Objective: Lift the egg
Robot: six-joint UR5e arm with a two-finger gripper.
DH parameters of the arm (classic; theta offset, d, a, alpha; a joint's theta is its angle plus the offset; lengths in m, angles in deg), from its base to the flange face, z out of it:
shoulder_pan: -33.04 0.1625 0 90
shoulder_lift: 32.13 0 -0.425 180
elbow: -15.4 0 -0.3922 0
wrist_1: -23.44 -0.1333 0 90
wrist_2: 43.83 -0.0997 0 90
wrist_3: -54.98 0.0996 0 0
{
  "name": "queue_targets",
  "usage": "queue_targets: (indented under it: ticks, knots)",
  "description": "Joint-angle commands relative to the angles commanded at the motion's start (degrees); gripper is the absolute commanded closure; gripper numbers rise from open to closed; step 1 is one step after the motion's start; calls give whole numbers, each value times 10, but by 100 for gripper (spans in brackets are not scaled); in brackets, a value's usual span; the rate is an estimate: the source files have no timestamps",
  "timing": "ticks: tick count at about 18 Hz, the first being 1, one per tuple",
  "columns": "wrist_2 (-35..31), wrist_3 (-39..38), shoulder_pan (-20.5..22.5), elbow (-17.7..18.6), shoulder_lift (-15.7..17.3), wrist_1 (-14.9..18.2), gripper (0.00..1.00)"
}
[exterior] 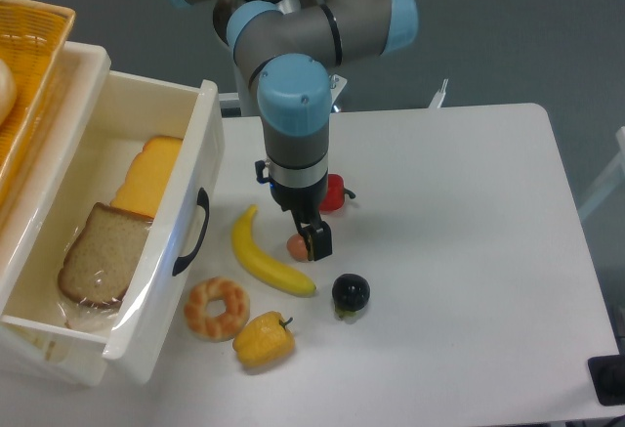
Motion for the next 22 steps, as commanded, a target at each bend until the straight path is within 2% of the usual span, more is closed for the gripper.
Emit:
queue_targets:
  ticks: [9,12,16,19,22]
  knots:
    - [3,2,-19,29,-37,1,0]
    - [3,31,-19,29,-47,-2,0]
    - [3,49,-13,28,-52,-4,0]
    - [2,65,-5,32,-67,-25,0]
    - [3,90,10,33,-68,-28,0]
